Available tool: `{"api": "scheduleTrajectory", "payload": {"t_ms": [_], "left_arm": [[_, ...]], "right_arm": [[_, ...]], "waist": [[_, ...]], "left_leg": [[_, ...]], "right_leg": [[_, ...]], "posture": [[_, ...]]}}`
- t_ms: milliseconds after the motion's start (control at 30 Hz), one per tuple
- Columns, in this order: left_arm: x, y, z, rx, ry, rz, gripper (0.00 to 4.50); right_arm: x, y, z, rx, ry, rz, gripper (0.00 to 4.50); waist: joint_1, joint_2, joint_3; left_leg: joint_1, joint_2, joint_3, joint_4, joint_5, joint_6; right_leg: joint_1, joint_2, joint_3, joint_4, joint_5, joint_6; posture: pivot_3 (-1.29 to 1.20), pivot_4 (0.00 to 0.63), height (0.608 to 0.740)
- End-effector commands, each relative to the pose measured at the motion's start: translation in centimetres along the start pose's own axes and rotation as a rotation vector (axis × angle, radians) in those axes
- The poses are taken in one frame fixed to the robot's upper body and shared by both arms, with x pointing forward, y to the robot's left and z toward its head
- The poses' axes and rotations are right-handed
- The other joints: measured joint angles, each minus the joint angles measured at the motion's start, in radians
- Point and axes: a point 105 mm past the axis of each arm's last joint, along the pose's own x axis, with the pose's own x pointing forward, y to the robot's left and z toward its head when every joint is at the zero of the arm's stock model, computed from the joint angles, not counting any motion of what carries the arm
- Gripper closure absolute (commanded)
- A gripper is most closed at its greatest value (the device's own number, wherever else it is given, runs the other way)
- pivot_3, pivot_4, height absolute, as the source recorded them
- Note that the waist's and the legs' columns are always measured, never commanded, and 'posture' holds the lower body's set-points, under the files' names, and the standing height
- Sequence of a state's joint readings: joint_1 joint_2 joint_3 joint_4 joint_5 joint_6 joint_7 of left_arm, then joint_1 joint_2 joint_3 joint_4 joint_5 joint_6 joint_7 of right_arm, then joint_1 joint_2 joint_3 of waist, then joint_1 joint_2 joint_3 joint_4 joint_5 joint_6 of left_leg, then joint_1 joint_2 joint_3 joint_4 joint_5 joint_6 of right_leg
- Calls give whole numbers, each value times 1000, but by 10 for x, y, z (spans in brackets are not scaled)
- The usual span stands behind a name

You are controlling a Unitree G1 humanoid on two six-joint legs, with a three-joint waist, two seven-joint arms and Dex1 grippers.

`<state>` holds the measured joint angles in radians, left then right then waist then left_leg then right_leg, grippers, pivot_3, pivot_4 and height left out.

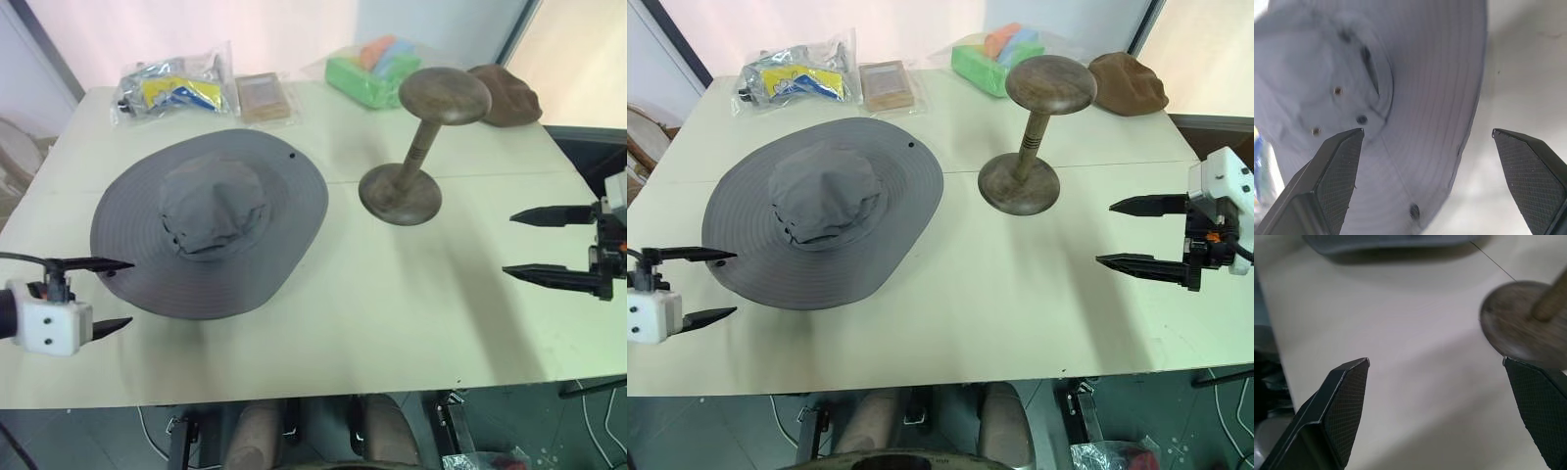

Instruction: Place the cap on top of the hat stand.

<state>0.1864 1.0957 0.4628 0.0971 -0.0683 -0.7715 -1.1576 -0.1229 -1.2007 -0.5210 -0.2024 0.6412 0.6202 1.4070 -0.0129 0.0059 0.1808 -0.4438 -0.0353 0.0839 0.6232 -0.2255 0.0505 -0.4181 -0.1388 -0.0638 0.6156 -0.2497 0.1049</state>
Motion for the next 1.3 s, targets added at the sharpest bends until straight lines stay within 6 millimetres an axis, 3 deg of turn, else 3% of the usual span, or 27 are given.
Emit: {"api": "scheduleTrajectory", "payload": {"t_ms": [33, 233, 367, 733, 833, 1033, 1067, 1133, 1300], "left_arm": [[24, -11, 6, 65, -53, 29, 84], [48, -27, 1, 162, -58, -9, 84], [63, -18, -6, 213, -36, 70, 84], [116, 7, -18, 198, 30, 257, 84], [124, 17, -20, 186, 28, 288, 998], [128, 32, -26, 139, 42, 317, 4223], [128, 38, -27, 137, 50, 332, 4476], [128, 51, -30, 100, 76, 371, 4476], [126, 113, -23, -182, 5, 520, 4476]], "right_arm": [[0, 18, 22, -52, -24, 69, 0], [3, 20, 33, -65, -35, 75, 0], [2, 14, 35, -75, -27, 56, 0], [9, 20, 44, -73, -69, 72, 0], [8, 20, 50, -75, -95, 53, 0], [4, 16, 54, -74, -104, -5, 0], [4, 14, 53, -61, -98, -19, 0], [3, 13, 53, -60, -98, -36, 0], [-2, 12, 54, -78, -102, -87, 0]], "waist": [[1, 1, 0], [0, -1, 0], [6, 0, -1], [43, 7, -6], [54, 8, -6], [53, 7, -6], [53, 7, -6], [51, 6, -6], [53, 4, -4]], "left_leg": [[1, 0, 0, 0, 0, 0], [0, 0, 2, 5, -1, 1], [1, 0, 2, 6, -1, 1], [1, 1, 4, 8, -1, 1], [1, 1, 8, 8, -1, 1], [0, 1, 8, 10, -1, 2], [0, 1, 8, 10, -1, 2], [0, 1, 8, 10, 0, 2], [-3, 1, 5, 14, 0, 3]], "right_leg": [[1, 0, 0, 0, 0, 0], [2, -1, -1, 0, 5, 6], [2, -2, -1, 0, 6, 6], [7, -6, -6, 0, 9, 11], [8, -10, -10, 0, 11, 13], [9, -12, -14, 0, 11, 14], [9, -12, -15, 0, 11, 14], [9, -12, -15, 0, 11, 14], [10, -12, -20, 0, 12, 15]], "posture": [[0, 150, 735], [0, 150, 735], [0, 150, 735], [0, 150, 735], [0, 150, 735], [0, 150, 735], [0, 150, 735], [0, 150, 735], [0, 150, 735]]}}
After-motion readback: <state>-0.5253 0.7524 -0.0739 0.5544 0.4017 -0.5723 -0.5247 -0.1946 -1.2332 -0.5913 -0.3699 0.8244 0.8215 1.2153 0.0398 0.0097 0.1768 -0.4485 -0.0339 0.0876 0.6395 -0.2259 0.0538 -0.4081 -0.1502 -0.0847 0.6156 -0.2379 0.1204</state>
